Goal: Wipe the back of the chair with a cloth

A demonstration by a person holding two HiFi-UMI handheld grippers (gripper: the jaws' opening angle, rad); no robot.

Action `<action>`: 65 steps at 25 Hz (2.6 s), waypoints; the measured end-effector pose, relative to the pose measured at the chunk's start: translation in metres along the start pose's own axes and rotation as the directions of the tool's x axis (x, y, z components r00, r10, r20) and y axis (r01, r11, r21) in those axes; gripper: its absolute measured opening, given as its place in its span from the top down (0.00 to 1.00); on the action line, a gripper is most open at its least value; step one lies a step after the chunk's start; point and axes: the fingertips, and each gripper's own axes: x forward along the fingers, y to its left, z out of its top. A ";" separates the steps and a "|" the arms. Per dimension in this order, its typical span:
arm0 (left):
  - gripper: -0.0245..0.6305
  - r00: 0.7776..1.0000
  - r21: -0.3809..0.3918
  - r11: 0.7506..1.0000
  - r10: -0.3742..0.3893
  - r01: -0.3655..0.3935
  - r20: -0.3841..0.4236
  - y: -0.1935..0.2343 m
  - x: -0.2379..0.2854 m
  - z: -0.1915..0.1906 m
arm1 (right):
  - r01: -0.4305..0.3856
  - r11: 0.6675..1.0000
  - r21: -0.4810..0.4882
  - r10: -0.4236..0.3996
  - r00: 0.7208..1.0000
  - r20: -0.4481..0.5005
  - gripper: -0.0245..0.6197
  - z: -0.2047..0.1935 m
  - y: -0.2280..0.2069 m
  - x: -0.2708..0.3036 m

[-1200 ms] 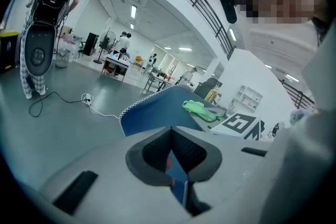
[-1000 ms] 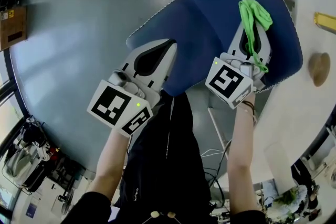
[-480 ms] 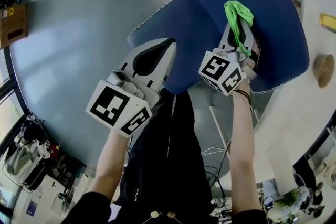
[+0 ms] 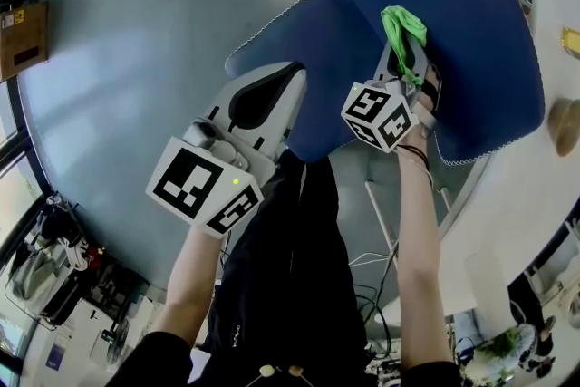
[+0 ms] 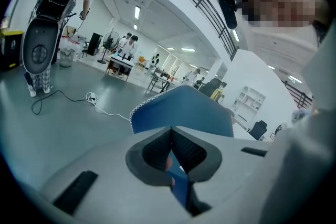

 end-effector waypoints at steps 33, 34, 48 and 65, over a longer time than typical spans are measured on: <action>0.96 0.999 -0.022 0.999 0.048 -0.048 -0.002 0.018 -0.023 -0.004 | -0.249 0.968 -0.038 0.228 0.929 -0.291 0.89 -0.105 0.107 0.044; 0.96 0.999 -0.023 0.999 0.046 -0.047 -0.002 0.019 -0.022 -0.004 | -0.259 0.965 -0.035 0.236 0.922 -0.307 0.89 -0.110 0.112 0.044; 0.96 1.000 -0.011 1.000 0.012 -0.012 -0.012 -0.006 -0.015 -0.010 | -0.207 0.977 -0.041 0.191 0.950 -0.249 0.89 -0.117 0.098 0.012; 0.96 0.998 0.042 0.998 -0.056 0.056 0.002 -0.041 -0.005 0.022 | 0.075 0.996 0.039 -0.078 0.995 0.066 0.89 0.009 -0.036 -0.077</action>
